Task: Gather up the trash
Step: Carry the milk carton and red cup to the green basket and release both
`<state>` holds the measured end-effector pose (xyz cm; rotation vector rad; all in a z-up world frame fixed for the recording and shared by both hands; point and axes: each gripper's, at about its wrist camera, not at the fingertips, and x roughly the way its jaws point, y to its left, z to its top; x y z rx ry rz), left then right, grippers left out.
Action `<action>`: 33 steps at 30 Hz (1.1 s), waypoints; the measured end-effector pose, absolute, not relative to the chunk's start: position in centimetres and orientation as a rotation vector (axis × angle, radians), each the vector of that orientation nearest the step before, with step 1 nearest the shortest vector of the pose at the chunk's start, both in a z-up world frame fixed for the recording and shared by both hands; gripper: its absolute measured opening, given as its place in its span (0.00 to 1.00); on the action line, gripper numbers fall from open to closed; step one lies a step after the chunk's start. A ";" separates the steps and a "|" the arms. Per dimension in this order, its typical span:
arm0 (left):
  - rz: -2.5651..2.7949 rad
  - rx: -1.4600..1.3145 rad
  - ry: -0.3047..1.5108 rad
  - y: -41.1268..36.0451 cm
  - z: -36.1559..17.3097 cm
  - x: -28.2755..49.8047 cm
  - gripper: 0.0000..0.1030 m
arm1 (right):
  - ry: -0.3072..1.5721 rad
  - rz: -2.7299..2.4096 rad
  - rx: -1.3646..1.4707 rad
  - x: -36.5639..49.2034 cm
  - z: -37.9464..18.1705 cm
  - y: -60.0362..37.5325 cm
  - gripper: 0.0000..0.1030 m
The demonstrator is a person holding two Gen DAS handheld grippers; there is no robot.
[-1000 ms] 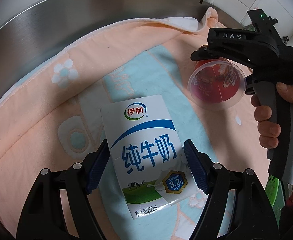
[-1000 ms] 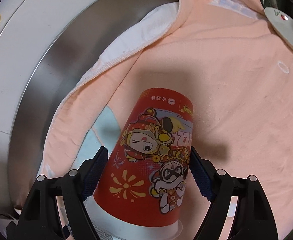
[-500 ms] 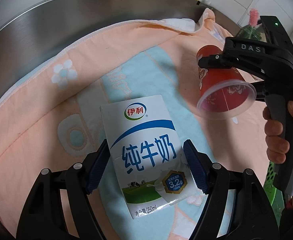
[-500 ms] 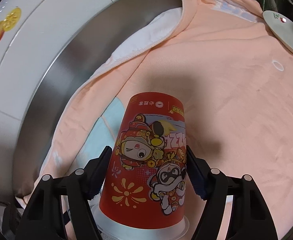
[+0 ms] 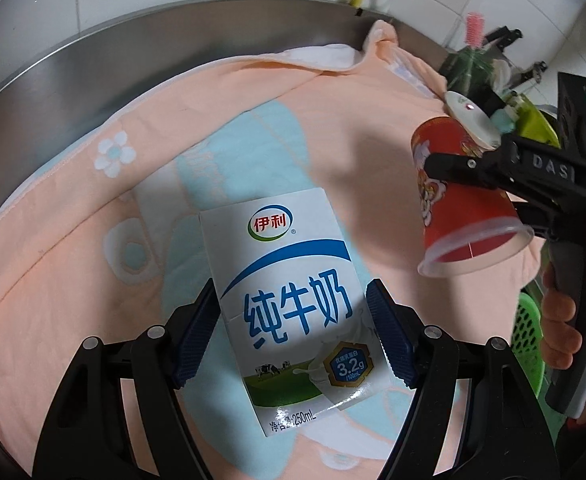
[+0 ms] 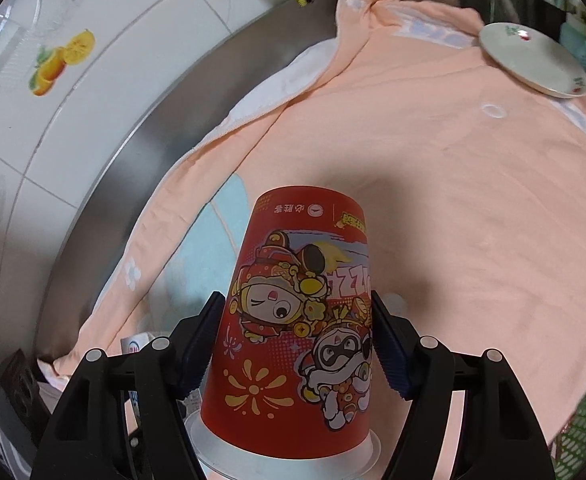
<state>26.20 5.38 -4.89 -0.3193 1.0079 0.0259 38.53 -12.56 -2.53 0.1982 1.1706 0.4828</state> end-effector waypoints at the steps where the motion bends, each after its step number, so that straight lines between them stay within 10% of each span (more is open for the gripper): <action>1: 0.021 -0.315 1.006 5.0 -4.7 26.0 0.70 | 1.162 0.481 0.202 38.0 -2.1 -13.4 0.65; 33: -0.388 -0.142 1.003 -19.6 -2.1 21.2 0.70 | 1.087 0.007 0.075 20.7 -4.4 -44.5 0.66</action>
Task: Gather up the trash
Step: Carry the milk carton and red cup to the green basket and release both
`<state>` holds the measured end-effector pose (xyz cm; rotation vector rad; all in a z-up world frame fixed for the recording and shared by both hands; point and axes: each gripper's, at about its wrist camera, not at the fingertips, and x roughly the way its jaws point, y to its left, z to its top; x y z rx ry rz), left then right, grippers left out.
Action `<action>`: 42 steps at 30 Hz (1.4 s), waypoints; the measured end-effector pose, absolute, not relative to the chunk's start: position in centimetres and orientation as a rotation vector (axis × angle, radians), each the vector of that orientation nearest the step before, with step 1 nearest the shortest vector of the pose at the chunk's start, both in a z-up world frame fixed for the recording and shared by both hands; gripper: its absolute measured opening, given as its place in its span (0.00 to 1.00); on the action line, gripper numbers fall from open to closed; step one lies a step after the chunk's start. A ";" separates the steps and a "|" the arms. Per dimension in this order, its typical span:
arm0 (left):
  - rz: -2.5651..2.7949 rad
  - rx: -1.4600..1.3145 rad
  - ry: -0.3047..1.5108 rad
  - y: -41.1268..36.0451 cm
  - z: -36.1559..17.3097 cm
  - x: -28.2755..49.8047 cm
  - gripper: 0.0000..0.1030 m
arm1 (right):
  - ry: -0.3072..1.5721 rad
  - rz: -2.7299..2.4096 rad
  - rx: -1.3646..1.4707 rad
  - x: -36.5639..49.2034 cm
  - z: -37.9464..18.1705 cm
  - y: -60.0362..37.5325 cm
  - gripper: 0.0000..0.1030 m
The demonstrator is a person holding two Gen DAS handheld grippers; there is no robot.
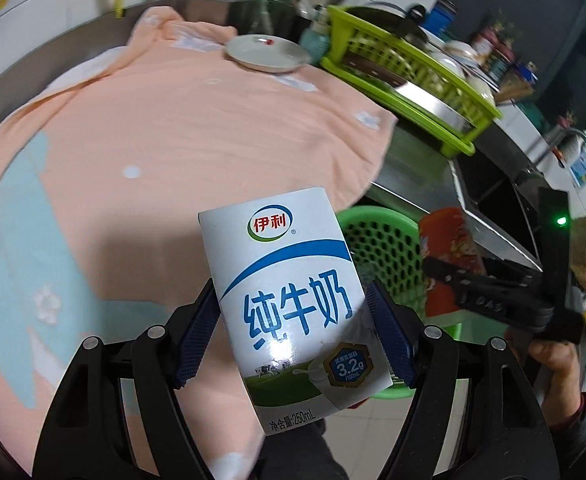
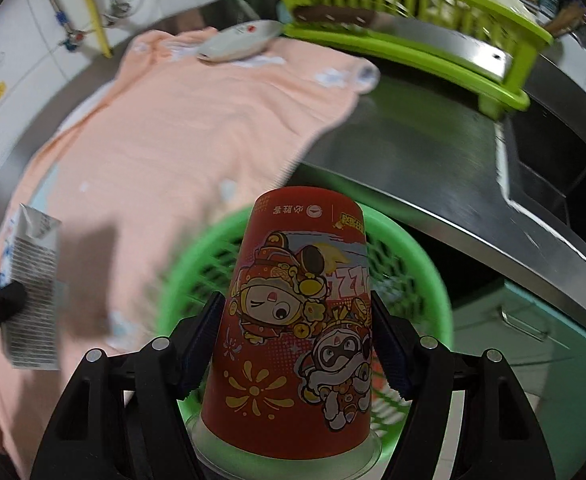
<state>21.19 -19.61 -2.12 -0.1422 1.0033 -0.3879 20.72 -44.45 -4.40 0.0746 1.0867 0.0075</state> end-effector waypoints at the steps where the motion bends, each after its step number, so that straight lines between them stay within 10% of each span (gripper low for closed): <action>1: -0.399 -0.137 1.008 -20.5 -2.3 21.1 0.70 | 1.092 0.000 0.069 20.7 -4.7 -44.7 0.66; 42: -0.531 -0.051 1.113 -31.1 -6.9 22.1 0.78 | 1.025 -0.037 0.128 16.2 -4.3 -49.8 0.73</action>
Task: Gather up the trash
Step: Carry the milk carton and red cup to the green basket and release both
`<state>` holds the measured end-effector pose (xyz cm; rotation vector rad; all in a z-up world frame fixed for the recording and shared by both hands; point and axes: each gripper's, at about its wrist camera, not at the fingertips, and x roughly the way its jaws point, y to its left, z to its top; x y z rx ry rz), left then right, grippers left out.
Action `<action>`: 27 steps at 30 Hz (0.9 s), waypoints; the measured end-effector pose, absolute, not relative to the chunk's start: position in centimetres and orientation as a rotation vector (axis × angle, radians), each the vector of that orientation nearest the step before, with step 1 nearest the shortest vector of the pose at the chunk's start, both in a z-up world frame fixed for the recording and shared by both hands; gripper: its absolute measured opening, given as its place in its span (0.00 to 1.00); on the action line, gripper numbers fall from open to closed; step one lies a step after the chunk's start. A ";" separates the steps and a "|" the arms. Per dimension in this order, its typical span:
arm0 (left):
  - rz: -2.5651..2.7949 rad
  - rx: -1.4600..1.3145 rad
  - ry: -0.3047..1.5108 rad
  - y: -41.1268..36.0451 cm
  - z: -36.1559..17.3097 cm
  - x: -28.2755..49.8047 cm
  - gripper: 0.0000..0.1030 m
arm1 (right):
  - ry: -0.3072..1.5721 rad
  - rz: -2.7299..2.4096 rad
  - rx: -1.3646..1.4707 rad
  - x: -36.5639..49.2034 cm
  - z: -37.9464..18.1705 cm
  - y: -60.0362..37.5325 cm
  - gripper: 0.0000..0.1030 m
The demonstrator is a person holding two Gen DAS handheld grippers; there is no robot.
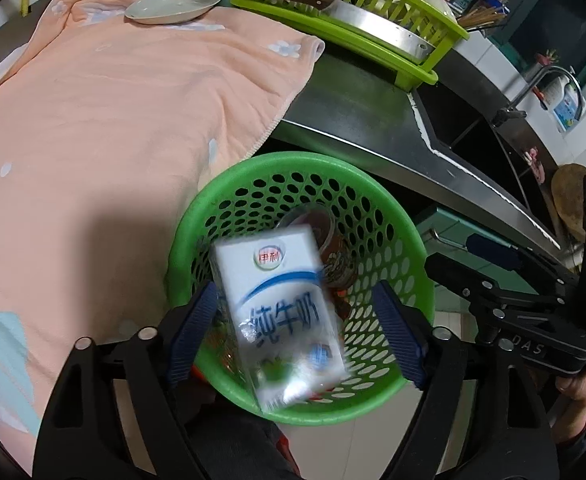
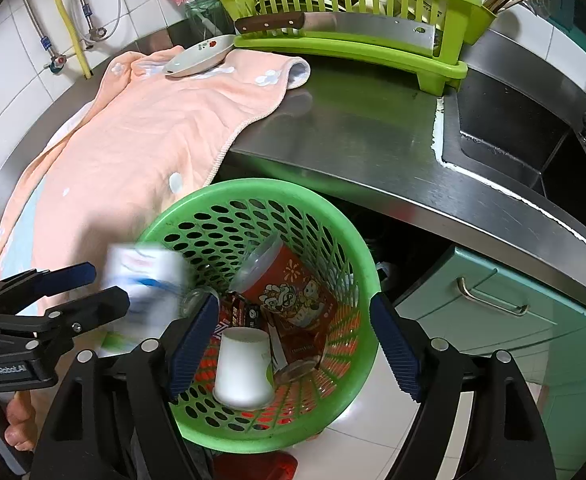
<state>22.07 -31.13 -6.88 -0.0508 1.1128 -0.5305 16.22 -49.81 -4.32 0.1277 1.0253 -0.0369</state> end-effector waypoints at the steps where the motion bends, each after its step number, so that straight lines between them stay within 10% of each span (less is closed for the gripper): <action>1: -0.532 -0.050 1.107 -31.2 -6.7 22.1 0.78 | 1.025 -0.037 0.129 16.2 -4.3 -49.8 0.73; 27: -0.540 -0.038 0.999 -27.5 -4.1 19.7 0.83 | 0.974 -0.027 0.073 14.3 -2.8 -46.9 0.78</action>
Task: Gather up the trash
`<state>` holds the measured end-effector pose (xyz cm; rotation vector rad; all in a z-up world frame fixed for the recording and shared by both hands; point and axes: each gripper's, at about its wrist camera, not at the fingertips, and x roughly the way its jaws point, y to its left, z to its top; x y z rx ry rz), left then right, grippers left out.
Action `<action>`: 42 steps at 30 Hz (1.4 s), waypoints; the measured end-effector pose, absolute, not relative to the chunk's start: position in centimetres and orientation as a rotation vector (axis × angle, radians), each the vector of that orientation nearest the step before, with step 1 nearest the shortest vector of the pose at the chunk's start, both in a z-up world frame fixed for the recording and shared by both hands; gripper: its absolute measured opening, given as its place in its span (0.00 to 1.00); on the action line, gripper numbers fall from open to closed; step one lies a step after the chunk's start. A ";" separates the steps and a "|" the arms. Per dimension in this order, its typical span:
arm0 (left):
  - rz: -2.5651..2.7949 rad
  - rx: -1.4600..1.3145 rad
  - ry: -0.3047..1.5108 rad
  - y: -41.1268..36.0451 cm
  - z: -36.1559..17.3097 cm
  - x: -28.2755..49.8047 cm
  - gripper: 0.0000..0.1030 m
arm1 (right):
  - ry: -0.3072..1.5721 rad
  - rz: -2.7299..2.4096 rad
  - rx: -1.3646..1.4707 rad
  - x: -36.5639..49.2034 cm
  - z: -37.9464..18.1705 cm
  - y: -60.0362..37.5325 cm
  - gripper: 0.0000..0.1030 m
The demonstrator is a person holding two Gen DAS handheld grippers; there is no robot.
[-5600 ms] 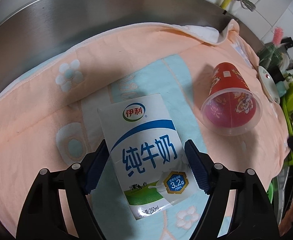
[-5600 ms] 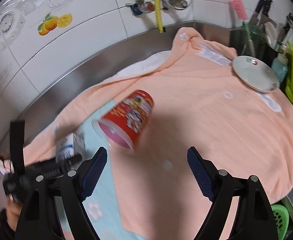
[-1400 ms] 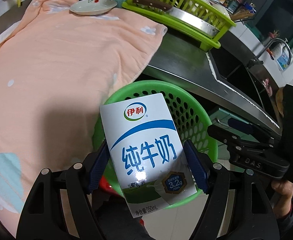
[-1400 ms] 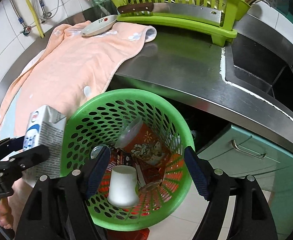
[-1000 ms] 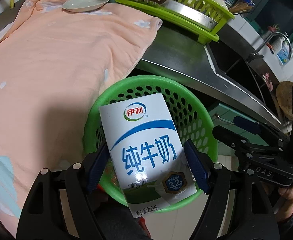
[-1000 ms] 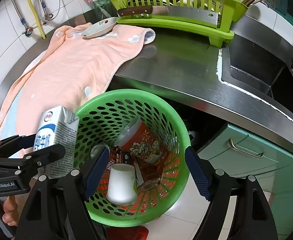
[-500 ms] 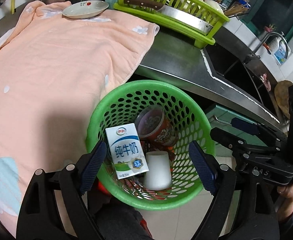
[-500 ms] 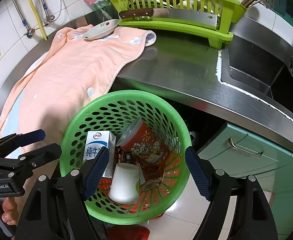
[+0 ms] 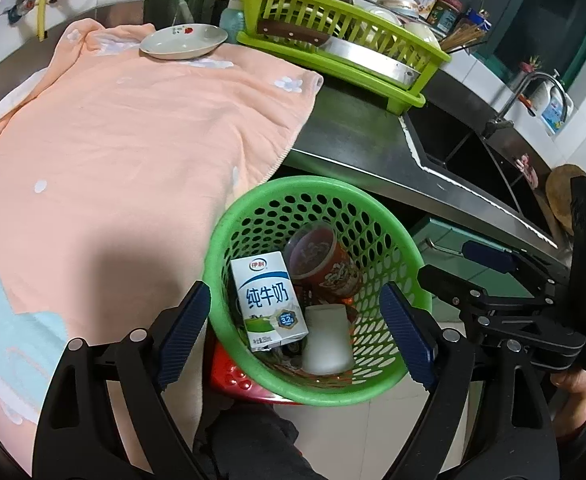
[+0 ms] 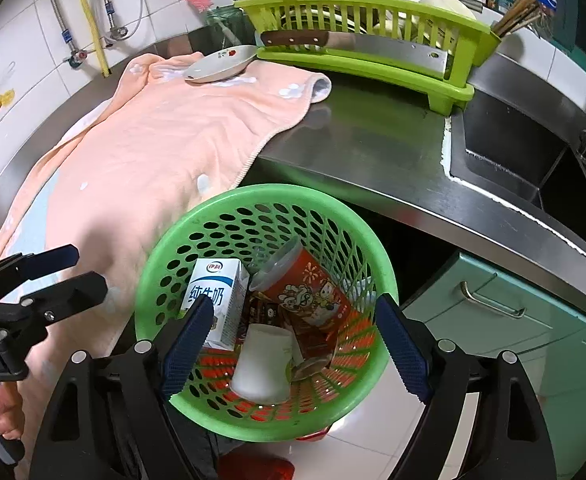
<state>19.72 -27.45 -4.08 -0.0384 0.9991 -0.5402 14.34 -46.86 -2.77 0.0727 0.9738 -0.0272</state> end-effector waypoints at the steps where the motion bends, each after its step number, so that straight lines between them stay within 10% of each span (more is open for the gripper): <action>1: -0.540 -0.040 0.993 -27.1 -4.0 19.6 0.83 | 0.971 -0.030 0.065 14.3 -2.7 -46.6 0.79; 42: -0.280 0.062 0.671 -12.9 0.8 11.8 0.95 | 0.735 0.008 0.046 6.9 -0.1 -36.2 0.88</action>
